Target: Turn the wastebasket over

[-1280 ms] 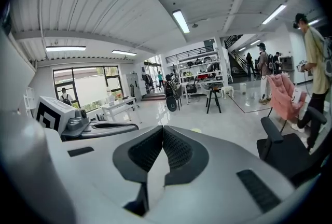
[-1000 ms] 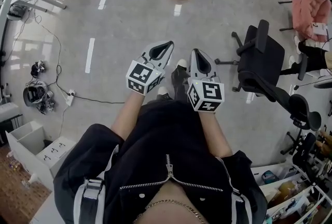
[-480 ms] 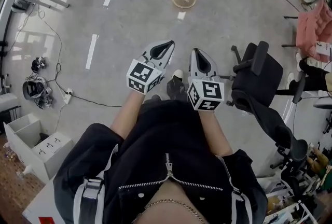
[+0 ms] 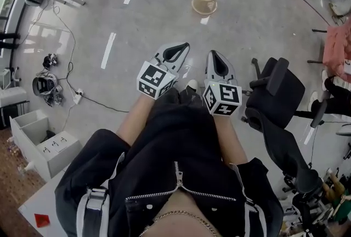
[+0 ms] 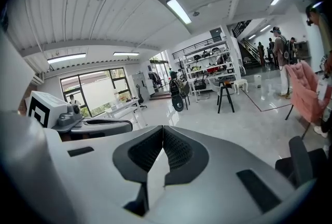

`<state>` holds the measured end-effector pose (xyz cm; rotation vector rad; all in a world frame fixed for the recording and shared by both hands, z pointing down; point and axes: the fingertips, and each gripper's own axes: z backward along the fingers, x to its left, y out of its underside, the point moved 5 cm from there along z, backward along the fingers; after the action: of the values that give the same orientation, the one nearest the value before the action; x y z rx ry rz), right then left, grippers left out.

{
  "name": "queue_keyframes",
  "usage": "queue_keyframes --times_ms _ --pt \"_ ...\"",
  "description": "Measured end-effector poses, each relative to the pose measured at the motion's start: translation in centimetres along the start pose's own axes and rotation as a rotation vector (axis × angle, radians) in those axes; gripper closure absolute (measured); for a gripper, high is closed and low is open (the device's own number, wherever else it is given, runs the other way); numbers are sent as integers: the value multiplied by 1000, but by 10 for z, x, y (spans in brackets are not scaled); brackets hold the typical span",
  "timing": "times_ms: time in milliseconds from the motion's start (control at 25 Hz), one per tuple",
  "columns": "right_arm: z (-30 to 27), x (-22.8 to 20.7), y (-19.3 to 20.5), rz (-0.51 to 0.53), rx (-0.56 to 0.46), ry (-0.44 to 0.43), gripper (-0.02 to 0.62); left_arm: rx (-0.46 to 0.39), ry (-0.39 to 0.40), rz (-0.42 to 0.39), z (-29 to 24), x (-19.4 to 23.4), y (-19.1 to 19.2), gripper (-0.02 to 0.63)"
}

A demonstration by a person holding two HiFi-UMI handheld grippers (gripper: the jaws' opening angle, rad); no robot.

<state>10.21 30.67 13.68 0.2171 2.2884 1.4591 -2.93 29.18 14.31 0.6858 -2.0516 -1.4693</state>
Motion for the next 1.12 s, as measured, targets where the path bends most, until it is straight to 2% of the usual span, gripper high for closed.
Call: queue_keyframes --times_ms 320,680,880,1120 --pt "-16 -10 -3 -9 10 6 584 5 6 3 -20 13 -4 603" --pt "-42 -39 -27 -14 -7 77 584 -7 66 17 -68 34 -16 603" --pt "-66 -51 -36 -18 6 96 584 -4 85 24 -92 53 -22 603" --pt "-103 -43 -46 -9 20 101 584 0 94 49 -106 92 -22 603"
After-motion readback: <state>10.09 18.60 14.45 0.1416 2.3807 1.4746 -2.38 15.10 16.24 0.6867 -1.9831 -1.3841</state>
